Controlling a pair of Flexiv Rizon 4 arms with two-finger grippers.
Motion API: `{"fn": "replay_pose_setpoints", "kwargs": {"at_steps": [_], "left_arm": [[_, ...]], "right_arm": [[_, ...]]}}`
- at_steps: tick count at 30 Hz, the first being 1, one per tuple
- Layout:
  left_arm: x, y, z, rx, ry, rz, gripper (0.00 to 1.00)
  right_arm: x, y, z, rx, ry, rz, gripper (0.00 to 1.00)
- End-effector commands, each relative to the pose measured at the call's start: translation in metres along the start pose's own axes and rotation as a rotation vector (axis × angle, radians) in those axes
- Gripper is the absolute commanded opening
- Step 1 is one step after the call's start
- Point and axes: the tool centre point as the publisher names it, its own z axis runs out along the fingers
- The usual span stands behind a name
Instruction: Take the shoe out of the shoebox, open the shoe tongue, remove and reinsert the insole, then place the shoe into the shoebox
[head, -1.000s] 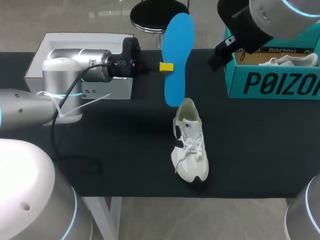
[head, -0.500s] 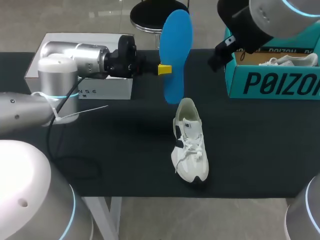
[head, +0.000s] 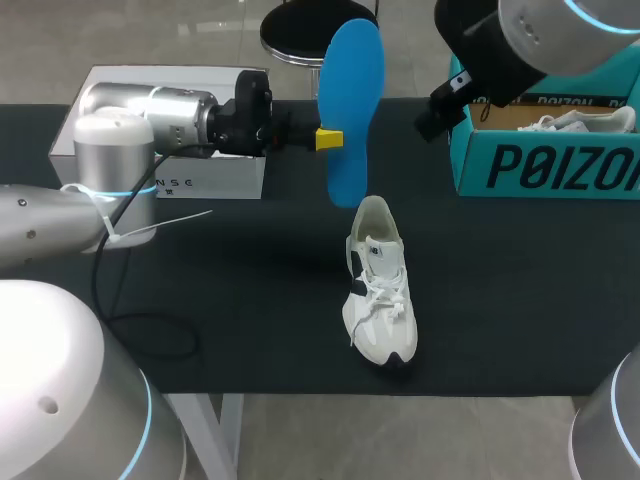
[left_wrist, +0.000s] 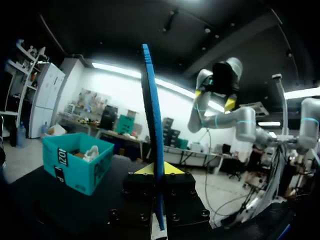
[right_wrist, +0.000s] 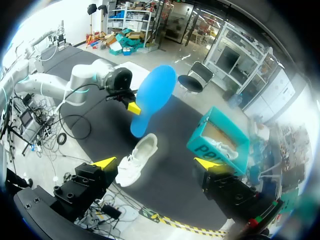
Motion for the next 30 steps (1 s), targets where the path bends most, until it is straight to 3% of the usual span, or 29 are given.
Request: {"fn": "replay_pose_setpoints", "kwargs": {"at_steps": [1,4,9,13,30], "left_arm": [[0.017,-0.008,-0.003,0.014,0.094,0.395,0.0],[0.021,-0.013,-0.005,-0.041,0.039,0.527,0.0],[0.028,-0.016,-0.007,-0.207,-0.04,0.772,0.0],[0.026,-0.011,-0.007,-0.282,-0.104,0.774,0.0],[0.023,-0.009,-0.008,-0.279,-0.124,0.748,0.0]], "right_arm": [[0.001,0.002,0.001,0.005,0.0,0.001,1.0],[0.001,0.002,0.001,0.005,0.0,0.001,1.0],[0.001,0.002,0.001,0.005,0.0,0.001,1.0],[0.001,0.002,0.001,0.005,0.0,0.001,1.0],[0.001,0.002,0.001,0.005,0.0,0.001,1.0]]}}
